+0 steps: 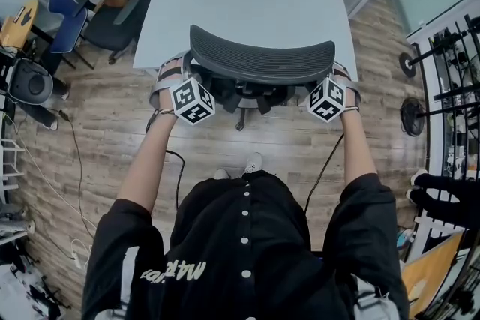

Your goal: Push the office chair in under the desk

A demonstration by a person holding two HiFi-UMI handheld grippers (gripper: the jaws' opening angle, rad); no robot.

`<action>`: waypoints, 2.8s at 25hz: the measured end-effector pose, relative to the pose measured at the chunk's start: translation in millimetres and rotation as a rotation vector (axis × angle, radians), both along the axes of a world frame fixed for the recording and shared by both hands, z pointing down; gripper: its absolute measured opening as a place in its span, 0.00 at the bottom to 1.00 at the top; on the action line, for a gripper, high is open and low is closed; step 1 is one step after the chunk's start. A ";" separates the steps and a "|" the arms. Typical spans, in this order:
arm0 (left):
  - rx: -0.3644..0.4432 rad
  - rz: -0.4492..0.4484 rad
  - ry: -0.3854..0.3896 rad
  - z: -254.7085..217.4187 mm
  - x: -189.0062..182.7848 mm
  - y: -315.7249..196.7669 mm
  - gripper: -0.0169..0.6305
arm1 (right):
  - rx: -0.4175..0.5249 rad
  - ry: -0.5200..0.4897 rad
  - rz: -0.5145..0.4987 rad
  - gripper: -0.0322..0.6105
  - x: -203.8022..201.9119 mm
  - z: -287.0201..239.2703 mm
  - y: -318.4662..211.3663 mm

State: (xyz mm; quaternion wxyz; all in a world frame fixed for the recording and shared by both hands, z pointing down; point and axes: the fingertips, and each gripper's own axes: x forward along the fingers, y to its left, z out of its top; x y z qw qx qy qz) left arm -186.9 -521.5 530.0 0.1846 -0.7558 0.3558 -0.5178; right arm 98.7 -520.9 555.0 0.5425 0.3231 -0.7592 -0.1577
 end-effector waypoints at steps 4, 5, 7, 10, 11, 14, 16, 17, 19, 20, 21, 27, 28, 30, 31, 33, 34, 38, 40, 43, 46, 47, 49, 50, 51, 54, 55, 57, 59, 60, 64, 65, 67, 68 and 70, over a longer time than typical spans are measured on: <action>-0.002 0.001 -0.004 0.5 -3.2 -2.8 0.57 | 0.000 0.002 -0.004 0.53 -3.3 -0.1 -0.9; 0.004 0.003 -0.002 -0.1 -3.2 -3.0 0.57 | 0.002 0.002 -0.003 0.53 -3.3 -0.4 -1.0; 0.013 0.003 -0.001 -0.7 -2.9 -3.6 0.57 | 0.004 0.002 -0.002 0.53 -2.8 -0.7 -1.8; 0.016 0.002 0.000 0.0 -2.2 -3.5 0.57 | 0.003 0.001 -0.003 0.53 -2.3 0.3 -2.1; 0.021 0.004 0.002 0.1 -1.7 -3.3 0.57 | 0.005 0.000 -0.003 0.53 -1.9 0.3 -1.7; 0.042 0.011 0.009 -1.0 -1.8 -1.8 0.57 | 0.015 0.000 -0.006 0.53 -2.5 -0.1 -0.7; 0.050 0.023 0.017 -2.4 -2.0 -0.1 0.57 | 0.032 0.000 -0.007 0.53 -2.2 -1.8 -0.1; 0.048 0.030 0.022 -3.3 -1.7 0.9 0.57 | 0.043 0.002 -0.005 0.53 -1.4 -3.3 0.2; 0.032 0.039 0.041 -5.1 -1.4 3.6 0.57 | 0.064 0.008 0.001 0.53 1.6 -7.1 2.3; 0.023 0.037 0.056 -6.1 -2.1 5.1 0.57 | 0.073 0.012 0.005 0.52 3.5 -9.4 4.1; 0.015 0.029 0.075 -7.0 -3.9 6.5 0.57 | 0.083 0.014 0.010 0.52 5.6 -12.2 6.2; 0.023 -0.082 0.232 -18.1 -20.7 18.0 0.57 | 0.147 -0.075 0.099 0.52 19.8 -33.4 27.8; 0.027 -0.097 0.259 -21.0 -22.3 20.4 0.57 | 0.159 -0.106 0.124 0.51 21.8 -37.2 32.3; 0.042 -0.124 0.318 -29.1 -26.2 24.6 0.57 | 0.184 -0.173 0.177 0.51 24.3 -46.2 40.7; 0.052 -0.139 0.349 -34.6 -28.9 26.3 0.55 | 0.199 -0.212 0.205 0.51 24.5 -51.8 44.5; 0.077 -0.171 0.407 -47.4 -35.0 29.7 0.51 | 0.232 -0.311 0.269 0.46 24.1 -66.1 51.0; 0.092 -0.183 0.435 -54.4 -37.4 31.4 0.47 | 0.248 -0.369 0.303 0.41 24.1 -75.0 53.6; 0.150 -0.224 0.531 -77.1 -46.8 40.0 0.34 | 0.284 -0.621 0.421 0.27 22.0 -113.6 60.9; 0.160 -0.258 0.583 -83.6 -52.5 44.9 0.25 | 0.288 -0.726 0.453 0.19 23.1 -127.1 65.4; 0.184 -0.286 0.670 -99.3 -55.3 52.9 0.18 | 0.305 -0.845 0.475 0.13 21.4 -146.3 74.4; 0.226 -0.292 0.777 -123.9 -55.3 64.9 0.10 | 0.342 -0.940 0.483 0.11 16.6 -165.3 85.8; 0.242 -0.289 0.807 -132.8 -55.3 69.4 0.08 | 0.354 -0.967 0.483 0.11 14.9 -170.8 89.8; 0.279 -0.275 0.845 -148.7 -55.2 77.3 0.07 | 0.374 -1.003 0.483 0.10 11.8 -179.3 96.9; 0.298 -0.268 0.856 -155.2 -55.2 80.5 0.06 | 0.382 -1.011 0.483 0.10 10.3 -182.6 100.1; 0.312 -0.263 0.868 -160.7 -55.2 83.3 0.06 | 0.391 -1.015 0.483 0.10 9.1 -185.7 103.0; 0.333 -0.262 0.904 -173.3 -56.6 90.5 0.06 | 0.410 -1.023 0.498 0.10 8.0 -194.3 111.2; 0.337 -0.265 0.913 -176.6 -57.3 92.6 0.06 | 0.413 -1.029 0.502 0.10 8.0 -196.7 113.7; 0.345 -0.274 0.923 -180.9 -58.6 96.5 0.06 | 0.419 -1.038 0.508 0.10 8.8 -201.1 118.3; 0.353 -0.284 0.924 -182.5 -59.5 100.0 0.06 | 0.429 -1.046 0.519 0.10 10.8 -204.0 121.9; 0.355 -0.289 0.925 -182.9 -60.0 101.5 0.06 | 0.434 -1.054 0.526 0.10 11.8 -205.1 123.6; 0.357 -0.303 0.941 -188.1 -62.2 107.0 0.06 | 0.447 -1.088 0.544 0.10 15.4 -210.1 129.8; 0.360 -0.303 0.944 -189.5 -62.8 109.0 0.06 | 0.452 -1.095 0.544 0.10 16.2 -211.9 131.5; 0.381 -0.298 0.937 -191.4 -64.1 112.9 0.06 | 0.463 -1.105 0.542 0.10 17.2 -215.8 134.7; 0.394 -0.294 0.927 -191.3 -64.6 114.4 0.06 | 0.470 -1.103 0.540 0.10 16.9 -216.9 135.7; 0.402 -0.292 0.915 -189.0 -64.7 116.6 0.06 | 0.481 -1.089 0.534 0.10 15.7 -217.1 137.0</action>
